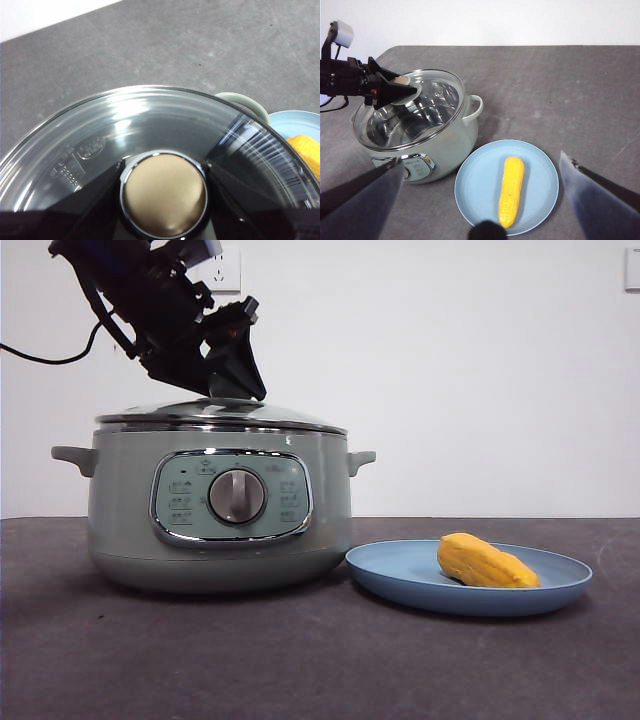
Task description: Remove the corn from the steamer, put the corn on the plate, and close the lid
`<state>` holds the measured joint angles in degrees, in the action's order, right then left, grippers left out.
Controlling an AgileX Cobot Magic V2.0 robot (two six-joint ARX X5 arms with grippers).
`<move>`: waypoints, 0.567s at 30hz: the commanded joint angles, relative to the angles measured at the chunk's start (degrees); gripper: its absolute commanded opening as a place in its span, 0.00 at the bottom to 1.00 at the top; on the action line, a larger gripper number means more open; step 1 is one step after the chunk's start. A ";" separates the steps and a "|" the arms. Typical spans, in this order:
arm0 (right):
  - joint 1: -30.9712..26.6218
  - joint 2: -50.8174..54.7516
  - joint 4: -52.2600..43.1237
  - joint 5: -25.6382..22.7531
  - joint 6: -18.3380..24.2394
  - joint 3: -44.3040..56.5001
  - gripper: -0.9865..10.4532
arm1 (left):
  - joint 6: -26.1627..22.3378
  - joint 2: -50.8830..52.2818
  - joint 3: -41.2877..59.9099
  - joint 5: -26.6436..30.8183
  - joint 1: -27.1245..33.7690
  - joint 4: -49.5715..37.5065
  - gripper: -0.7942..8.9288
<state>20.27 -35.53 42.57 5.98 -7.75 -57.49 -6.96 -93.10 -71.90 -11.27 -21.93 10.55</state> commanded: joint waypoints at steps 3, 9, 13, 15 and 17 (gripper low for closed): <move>0.13 0.17 -0.26 -0.07 -0.35 0.33 0.56 | -0.83 0.26 -0.96 0.68 -0.20 -2.32 0.07; 0.13 0.17 -0.26 -0.04 -0.37 0.33 0.56 | -0.83 0.24 -0.96 0.70 -0.20 0.13 0.07; 0.13 0.17 -0.26 0.09 -0.35 0.33 0.56 | -0.81 -0.24 -0.96 0.66 -0.20 1.29 0.07; 0.13 0.17 -0.24 0.09 -0.35 0.33 0.56 | -0.79 -0.57 -0.96 0.66 -0.20 1.40 0.07; 0.13 0.17 -0.24 0.09 -0.37 0.33 0.56 | -0.79 -0.85 -0.96 0.63 -0.20 1.68 0.07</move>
<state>20.27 -35.53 42.57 6.02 -7.75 -57.49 -6.39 -93.27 -72.34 -10.74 -21.93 12.47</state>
